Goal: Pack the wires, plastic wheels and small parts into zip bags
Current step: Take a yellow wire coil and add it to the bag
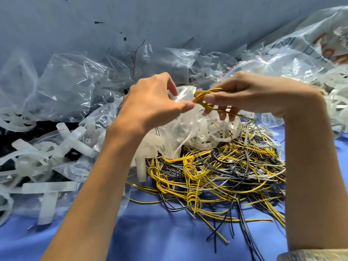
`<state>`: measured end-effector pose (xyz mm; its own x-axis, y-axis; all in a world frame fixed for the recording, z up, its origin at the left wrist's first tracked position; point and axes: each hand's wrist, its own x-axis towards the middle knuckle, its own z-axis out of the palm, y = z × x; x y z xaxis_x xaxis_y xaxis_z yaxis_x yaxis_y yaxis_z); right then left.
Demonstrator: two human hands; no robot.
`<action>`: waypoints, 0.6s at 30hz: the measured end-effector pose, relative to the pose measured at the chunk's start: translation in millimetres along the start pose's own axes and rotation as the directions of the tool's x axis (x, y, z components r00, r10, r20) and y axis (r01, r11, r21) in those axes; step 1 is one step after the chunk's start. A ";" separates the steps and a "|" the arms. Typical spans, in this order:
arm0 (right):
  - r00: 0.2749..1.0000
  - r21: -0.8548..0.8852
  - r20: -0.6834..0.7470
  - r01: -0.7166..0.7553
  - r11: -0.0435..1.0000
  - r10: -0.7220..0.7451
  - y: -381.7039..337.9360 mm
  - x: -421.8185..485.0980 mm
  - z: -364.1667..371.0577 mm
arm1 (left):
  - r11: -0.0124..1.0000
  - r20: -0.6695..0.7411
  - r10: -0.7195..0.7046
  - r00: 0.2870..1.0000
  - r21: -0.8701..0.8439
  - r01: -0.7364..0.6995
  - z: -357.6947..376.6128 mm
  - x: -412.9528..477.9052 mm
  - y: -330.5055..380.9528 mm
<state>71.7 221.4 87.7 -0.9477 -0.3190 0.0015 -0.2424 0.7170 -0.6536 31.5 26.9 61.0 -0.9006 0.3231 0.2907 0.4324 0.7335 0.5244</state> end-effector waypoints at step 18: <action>0.997 -0.520 0.075 0.026 0.854 0.016 -14.1 47.0 57.2 | 0.997 -0.206 0.034 0.978 -0.062 -0.048 1.2 8.4 -4.2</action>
<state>42.4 160.9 53.8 -0.9332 -0.3534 -0.0655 -0.3392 0.9263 -0.1640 22.0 27.3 60.2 -0.8571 0.2182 0.4667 0.4769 0.6786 0.5586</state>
